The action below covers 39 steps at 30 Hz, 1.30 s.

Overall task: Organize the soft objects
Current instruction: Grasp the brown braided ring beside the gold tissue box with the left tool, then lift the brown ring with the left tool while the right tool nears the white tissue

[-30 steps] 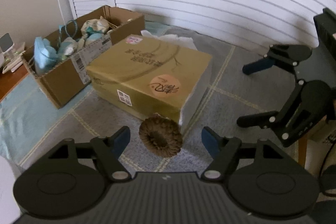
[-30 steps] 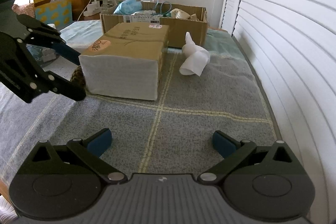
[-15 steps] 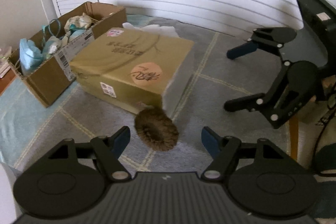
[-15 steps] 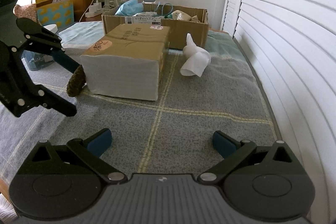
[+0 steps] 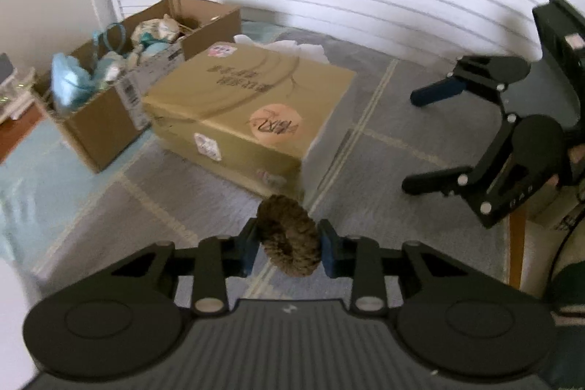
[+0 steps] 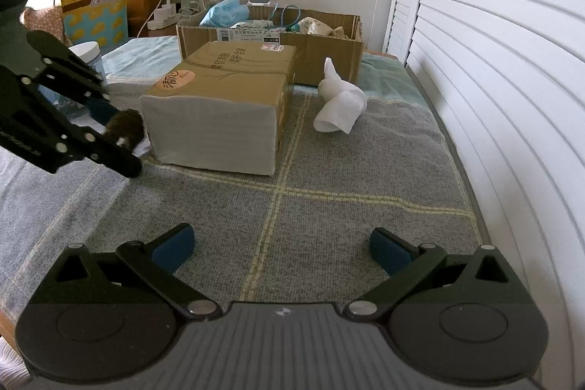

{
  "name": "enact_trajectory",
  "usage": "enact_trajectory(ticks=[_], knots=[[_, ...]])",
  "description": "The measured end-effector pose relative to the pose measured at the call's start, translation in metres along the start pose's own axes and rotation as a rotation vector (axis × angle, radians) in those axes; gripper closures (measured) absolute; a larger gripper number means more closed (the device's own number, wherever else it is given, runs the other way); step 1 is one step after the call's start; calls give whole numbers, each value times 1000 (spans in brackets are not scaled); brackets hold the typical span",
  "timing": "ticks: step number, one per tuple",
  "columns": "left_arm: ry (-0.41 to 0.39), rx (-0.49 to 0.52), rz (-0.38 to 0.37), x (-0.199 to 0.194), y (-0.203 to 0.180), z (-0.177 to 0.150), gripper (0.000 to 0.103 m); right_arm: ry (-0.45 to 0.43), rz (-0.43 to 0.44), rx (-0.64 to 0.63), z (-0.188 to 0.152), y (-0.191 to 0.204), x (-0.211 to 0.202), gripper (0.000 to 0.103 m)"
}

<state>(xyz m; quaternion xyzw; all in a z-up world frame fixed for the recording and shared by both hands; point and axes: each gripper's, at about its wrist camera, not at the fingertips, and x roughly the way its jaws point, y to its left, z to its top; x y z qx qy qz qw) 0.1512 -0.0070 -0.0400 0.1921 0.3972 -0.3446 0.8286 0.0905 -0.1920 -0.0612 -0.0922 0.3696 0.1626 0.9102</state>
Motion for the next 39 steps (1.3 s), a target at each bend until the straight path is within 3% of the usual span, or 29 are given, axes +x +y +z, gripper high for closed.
enact_trajectory(ticks=[6, 9, 11, 14, 19, 24, 28, 39], knots=[[44, 10, 102, -17, -16, -8, 70, 0, 1, 0, 0, 0, 0, 0], [43, -18, 112, -17, -20, -15, 61, -6, 4, -1, 0, -1, 0, 0], [38, -61, 107, -15, -20, -20, 46, -1, 2, -2, 1, 0, 0, 0], [0, -139, 99, -19, -17, -26, 35, 5, 1, -5, 1, 0, -1, 0], [-33, -232, 122, -20, -17, -31, 36, -6, 3, -4, -1, -1, -1, 0], [-54, -254, 149, -17, -28, -30, 39, -16, 5, -4, -4, -1, -3, 0], [-40, -251, 205, -10, -36, -27, 56, -17, 4, -6, -4, -1, -3, 0], [-42, -425, 297, -7, -44, -25, 59, 21, -51, 32, 3, -16, 0, 0]])
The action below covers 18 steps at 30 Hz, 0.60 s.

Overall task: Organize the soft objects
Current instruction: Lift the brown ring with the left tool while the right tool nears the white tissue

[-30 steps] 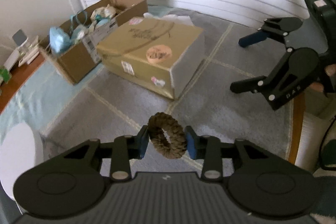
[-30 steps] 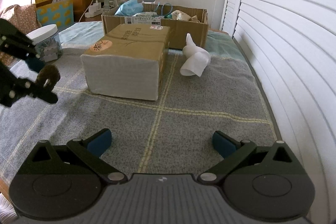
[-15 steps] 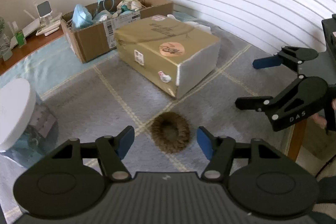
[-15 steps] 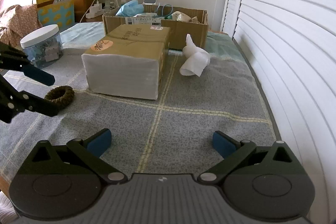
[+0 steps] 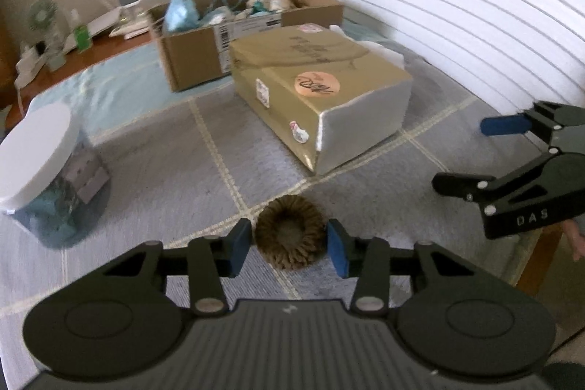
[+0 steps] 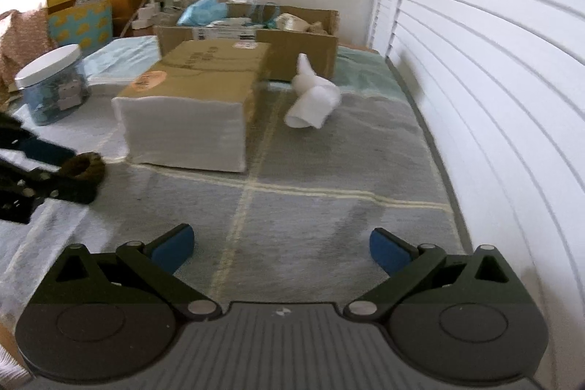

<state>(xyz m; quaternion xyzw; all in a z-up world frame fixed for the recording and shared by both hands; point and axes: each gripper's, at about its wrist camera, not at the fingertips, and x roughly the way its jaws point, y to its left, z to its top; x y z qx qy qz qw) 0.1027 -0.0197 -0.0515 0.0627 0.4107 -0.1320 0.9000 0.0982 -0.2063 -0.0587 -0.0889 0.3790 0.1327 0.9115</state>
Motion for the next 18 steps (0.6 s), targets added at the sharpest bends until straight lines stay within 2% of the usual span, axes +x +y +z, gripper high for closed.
enact_trajectory(ticks=[3, 5, 8, 18], knots=[[-2, -12, 16, 0, -3, 0, 59, 19, -37, 28, 5, -8, 4, 0], [-2, -16, 12, 0, -4, 0, 65, 31, -58, 34, 8, -11, 6, 0], [-3, -27, 20, 0, -1, 2, 67, 35, -90, 15, 14, -12, 6, 0], [-15, -65, 37, 5, 11, 5, 67, -68, -116, 25, 54, -27, -5, 4]])
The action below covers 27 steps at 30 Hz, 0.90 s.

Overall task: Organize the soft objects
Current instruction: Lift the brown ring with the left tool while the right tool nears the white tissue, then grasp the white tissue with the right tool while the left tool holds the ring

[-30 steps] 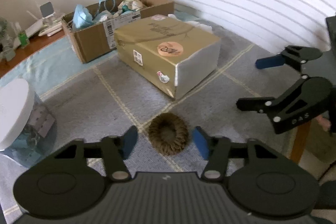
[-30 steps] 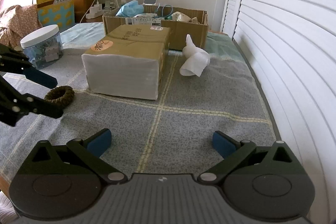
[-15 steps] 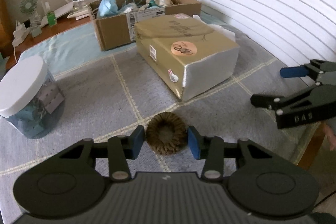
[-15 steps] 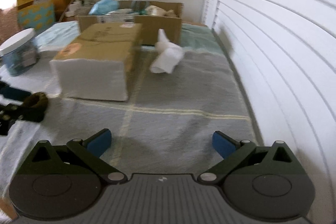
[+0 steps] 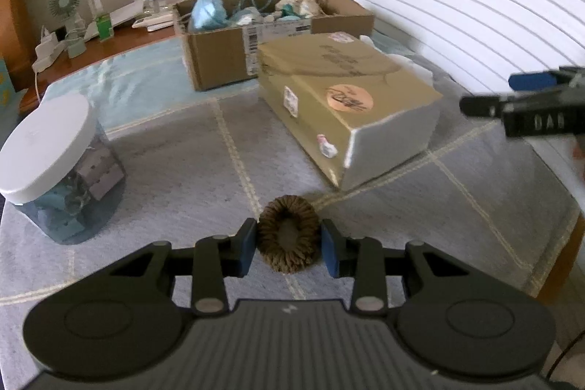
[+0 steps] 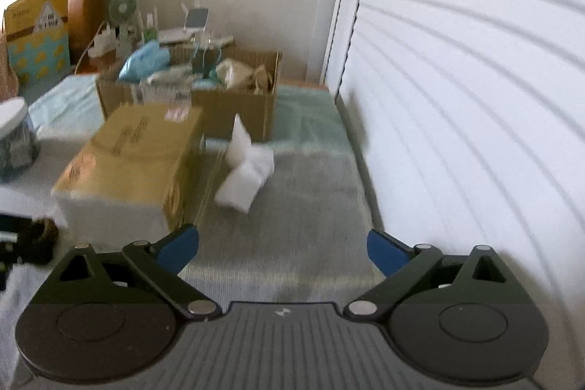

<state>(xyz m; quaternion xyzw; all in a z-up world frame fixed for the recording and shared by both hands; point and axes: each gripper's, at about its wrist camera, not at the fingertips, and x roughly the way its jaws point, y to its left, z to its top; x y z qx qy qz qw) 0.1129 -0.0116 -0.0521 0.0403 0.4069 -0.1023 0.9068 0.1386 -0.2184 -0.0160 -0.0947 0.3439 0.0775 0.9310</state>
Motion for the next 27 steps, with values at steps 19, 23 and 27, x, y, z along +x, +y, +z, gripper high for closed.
enact_trajectory(ticks=[19, 23, 27], knots=[[-4, -22, -12, 8, 9, 9, 67, 62, 146, -51, 56, 0, 72, 48], [-2, -21, -13, 10, 9, 11, 67, 89, 168, -46, 55, 2, 85, 52], [-1, -19, -13, 11, 10, 13, 67, 100, 187, -25, 54, -1, 91, 63]])
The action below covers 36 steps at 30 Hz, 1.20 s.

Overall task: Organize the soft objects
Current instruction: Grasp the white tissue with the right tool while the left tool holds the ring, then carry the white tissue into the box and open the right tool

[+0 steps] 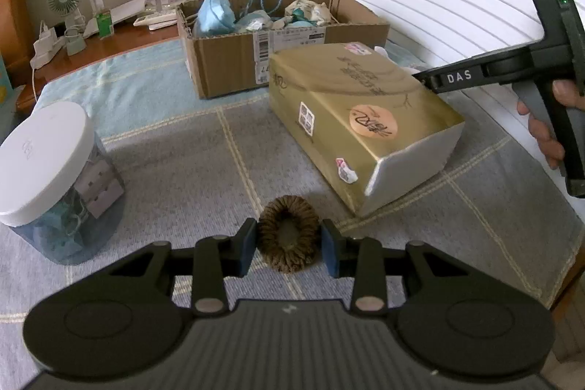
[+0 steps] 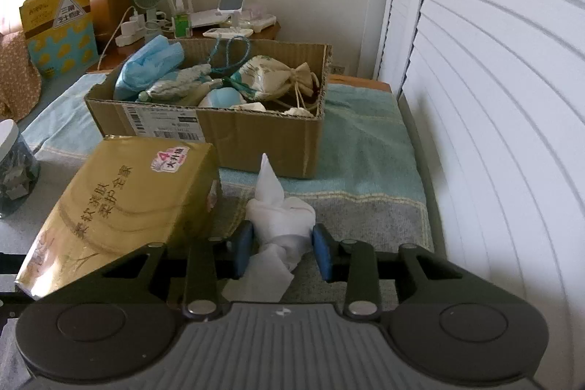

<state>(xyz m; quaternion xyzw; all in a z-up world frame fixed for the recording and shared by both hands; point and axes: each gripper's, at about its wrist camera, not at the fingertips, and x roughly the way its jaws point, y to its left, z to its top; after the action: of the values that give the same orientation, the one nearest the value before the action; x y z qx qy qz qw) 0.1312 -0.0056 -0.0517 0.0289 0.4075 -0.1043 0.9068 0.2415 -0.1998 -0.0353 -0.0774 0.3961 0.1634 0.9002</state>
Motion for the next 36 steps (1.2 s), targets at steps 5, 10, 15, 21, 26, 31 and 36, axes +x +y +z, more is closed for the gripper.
enact_trajectory(ticks=[5, 10, 15, 21, 26, 31, 36], knots=[[0, 3, 4, 0, 1, 0, 66, -4, -27, 8, 0, 0, -2, 64], [-3, 16, 14, 0, -1, -1, 66, 5, -34, 8, -1, -1, 0, 62], [-5, 24, 7, -1, -1, -2, 67, 10, -19, 27, -1, -2, 6, 60], [-4, 31, -7, -3, 0, -2, 70, -1, -37, 18, -1, 1, 0, 62], [-11, 59, -24, -11, 2, -1, 71, -33, -57, 11, -1, 7, -21, 63], [-30, 78, -42, -24, 8, 3, 71, -83, -74, -8, 4, 14, -49, 63], [-66, 82, -41, -38, 16, 6, 71, -138, -68, -40, 26, 21, -66, 63]])
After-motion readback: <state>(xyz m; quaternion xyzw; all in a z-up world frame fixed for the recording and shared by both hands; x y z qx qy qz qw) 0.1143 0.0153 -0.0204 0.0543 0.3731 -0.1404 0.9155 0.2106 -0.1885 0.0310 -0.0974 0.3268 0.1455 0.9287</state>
